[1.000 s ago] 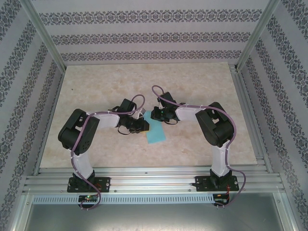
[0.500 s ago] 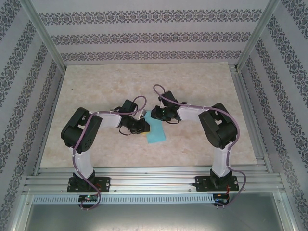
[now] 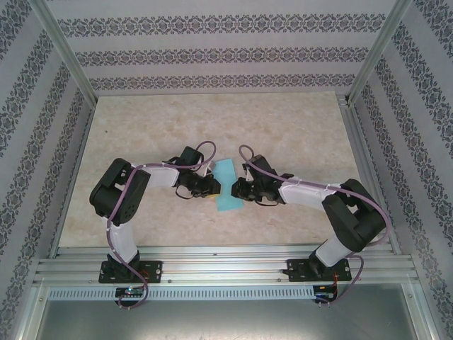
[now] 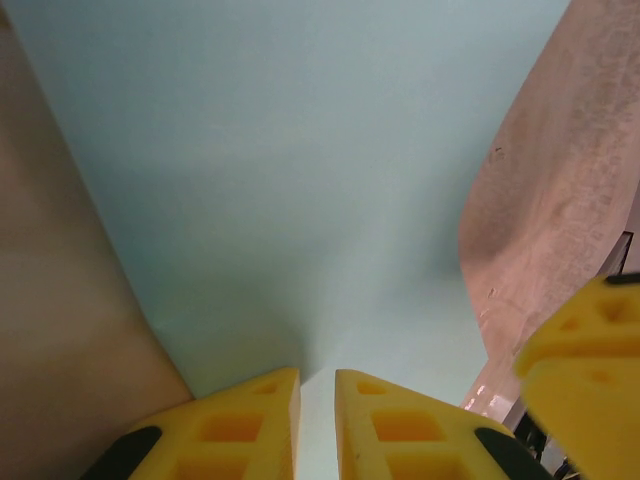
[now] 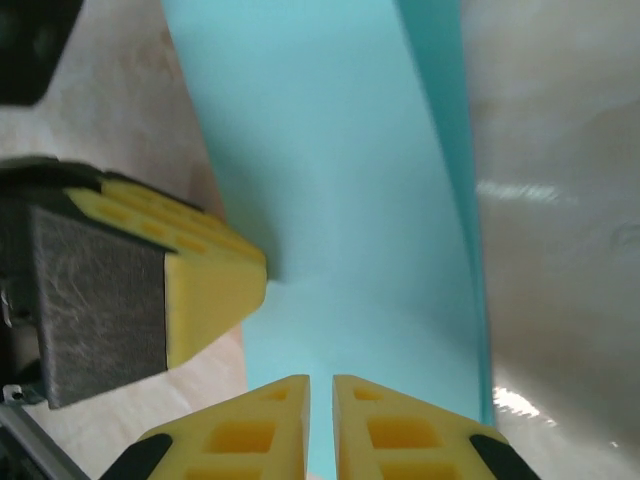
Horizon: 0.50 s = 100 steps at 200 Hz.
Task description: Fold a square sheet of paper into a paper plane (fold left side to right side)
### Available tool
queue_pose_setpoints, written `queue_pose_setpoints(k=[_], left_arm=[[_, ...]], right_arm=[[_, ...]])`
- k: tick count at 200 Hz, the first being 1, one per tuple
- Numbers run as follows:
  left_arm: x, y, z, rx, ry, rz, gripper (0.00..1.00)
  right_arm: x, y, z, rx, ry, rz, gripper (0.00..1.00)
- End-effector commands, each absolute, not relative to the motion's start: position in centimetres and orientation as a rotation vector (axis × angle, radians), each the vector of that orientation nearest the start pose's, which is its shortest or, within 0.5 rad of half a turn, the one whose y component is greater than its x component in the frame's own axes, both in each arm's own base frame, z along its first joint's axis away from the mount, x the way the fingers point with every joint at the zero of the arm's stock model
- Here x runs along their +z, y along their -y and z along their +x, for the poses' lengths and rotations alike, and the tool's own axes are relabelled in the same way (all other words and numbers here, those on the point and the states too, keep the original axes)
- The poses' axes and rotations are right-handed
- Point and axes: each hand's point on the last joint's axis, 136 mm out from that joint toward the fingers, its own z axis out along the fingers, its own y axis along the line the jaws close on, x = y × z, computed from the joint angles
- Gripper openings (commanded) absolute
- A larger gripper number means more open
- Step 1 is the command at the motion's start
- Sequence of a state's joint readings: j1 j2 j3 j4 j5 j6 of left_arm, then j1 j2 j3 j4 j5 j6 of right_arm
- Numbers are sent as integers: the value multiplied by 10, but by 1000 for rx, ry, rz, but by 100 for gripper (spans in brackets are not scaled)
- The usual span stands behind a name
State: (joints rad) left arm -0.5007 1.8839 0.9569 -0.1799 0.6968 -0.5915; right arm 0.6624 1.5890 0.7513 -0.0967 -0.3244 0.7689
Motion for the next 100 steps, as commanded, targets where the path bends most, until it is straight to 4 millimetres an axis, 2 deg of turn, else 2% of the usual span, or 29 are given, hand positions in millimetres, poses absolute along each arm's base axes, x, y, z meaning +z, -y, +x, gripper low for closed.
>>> queue_pose_setpoints(k=[1, 45, 100], left_arm=[[-7, 268, 280, -1055, -2955, 103, 18], [-4, 270, 283, -1057, -2948, 108, 17], [6, 274, 294, -1049, -2925, 117, 21]], right_arm=[[46, -288, 263, 978, -2701, 11, 14], [20, -286, 255, 881, -2783, -1, 14], [-9, -261, 235, 694, -2897, -11, 12]])
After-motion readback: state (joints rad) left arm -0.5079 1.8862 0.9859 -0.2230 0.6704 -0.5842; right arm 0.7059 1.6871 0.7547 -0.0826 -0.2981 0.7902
